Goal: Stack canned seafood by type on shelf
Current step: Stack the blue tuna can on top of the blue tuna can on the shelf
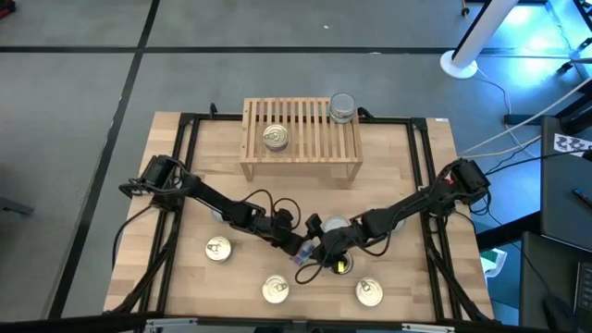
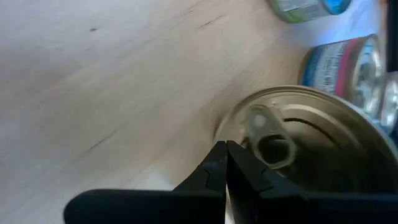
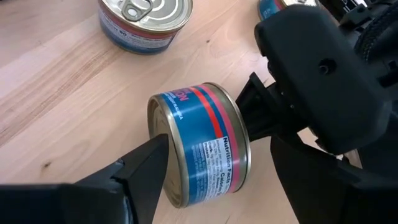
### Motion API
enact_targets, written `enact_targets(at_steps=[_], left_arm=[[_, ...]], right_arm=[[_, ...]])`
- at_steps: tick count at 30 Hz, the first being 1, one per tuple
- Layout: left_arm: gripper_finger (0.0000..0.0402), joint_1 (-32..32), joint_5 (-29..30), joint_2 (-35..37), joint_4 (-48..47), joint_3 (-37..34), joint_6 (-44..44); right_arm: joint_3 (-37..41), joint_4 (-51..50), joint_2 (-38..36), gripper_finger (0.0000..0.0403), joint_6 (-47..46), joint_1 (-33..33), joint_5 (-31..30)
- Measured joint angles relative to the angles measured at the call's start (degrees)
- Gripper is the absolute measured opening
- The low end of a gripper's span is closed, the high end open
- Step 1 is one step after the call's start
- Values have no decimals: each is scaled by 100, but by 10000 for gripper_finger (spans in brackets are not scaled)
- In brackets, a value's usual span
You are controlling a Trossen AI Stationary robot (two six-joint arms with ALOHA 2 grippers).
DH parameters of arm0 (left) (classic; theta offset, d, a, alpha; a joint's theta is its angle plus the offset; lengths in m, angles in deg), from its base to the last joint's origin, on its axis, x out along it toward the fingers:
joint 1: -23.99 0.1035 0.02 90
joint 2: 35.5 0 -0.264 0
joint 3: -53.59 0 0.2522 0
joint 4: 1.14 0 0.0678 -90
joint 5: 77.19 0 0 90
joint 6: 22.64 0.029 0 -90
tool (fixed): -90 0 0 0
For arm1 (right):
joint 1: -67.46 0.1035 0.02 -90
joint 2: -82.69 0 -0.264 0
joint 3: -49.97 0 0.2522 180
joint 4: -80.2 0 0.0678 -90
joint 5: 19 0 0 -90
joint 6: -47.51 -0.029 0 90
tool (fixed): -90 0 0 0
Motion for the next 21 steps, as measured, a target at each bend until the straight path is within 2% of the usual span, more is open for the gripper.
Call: enact_targets(at_steps=[11, 21], left_arm=[[1, 0, -8, 9, -187, -4, -35], [0, 0, -8, 13, -501, 0, -38]], right_arm=[[0, 120, 69, 282, -2, 0, -24], [-1, 437, 443, 282, 16, 0, -31]])
